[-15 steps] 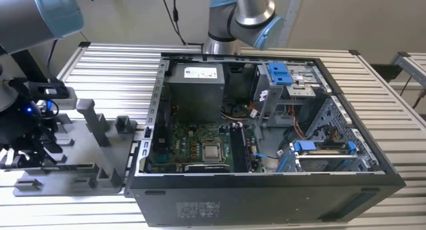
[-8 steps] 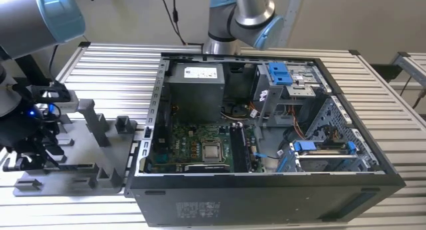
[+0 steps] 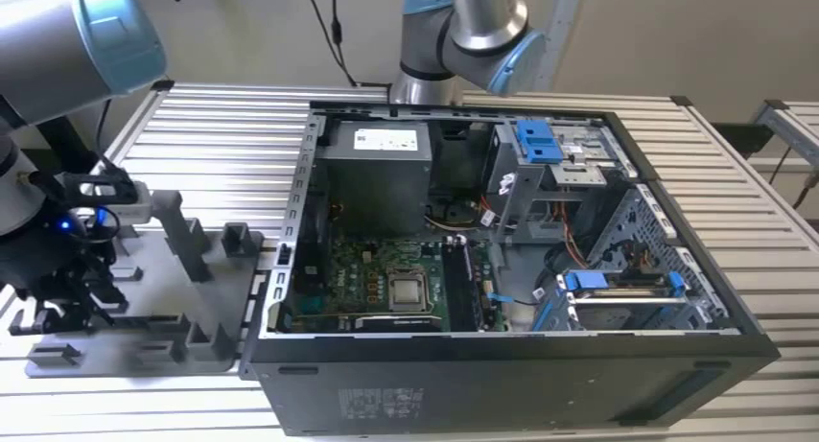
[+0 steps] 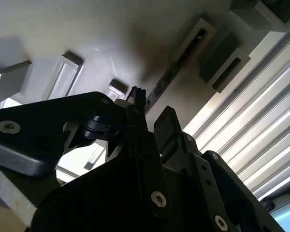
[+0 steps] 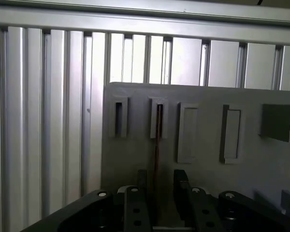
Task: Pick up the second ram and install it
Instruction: 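Pick up the second ram and move it above second insertion slot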
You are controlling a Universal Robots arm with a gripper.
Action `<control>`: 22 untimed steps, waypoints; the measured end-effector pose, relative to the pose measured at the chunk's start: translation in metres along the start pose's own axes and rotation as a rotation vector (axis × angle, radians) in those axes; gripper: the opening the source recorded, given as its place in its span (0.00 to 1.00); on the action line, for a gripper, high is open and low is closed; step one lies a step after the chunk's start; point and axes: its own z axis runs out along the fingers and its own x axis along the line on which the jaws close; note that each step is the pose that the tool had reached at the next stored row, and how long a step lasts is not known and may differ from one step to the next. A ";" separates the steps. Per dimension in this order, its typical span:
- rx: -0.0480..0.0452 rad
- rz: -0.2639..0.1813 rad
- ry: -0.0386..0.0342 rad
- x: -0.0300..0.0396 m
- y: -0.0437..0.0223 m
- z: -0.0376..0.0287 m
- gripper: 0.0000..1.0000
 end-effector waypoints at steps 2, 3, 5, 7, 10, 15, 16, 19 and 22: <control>-0.0002 -0.007 0.0000 0.0000 0.0007 0.0019 0.36; -0.0005 -0.010 0.0001 0.0001 0.0012 0.0029 0.36; -0.0011 -0.018 0.0008 0.0001 0.0023 0.0050 0.36; -0.0017 -0.028 0.0022 0.0003 0.0035 0.0072 0.36; -0.0024 -0.038 0.0041 0.0005 0.0040 0.0103 0.36; -0.0036 -0.054 0.0070 0.0005 0.0041 0.0151 0.36; -0.0038 -0.056 0.0078 0.0003 0.0042 0.0161 0.36; -0.0041 -0.059 0.0103 -0.0002 0.0041 0.0185 0.36; -0.0043 -0.060 0.0108 -0.0002 0.0041 0.0188 0.36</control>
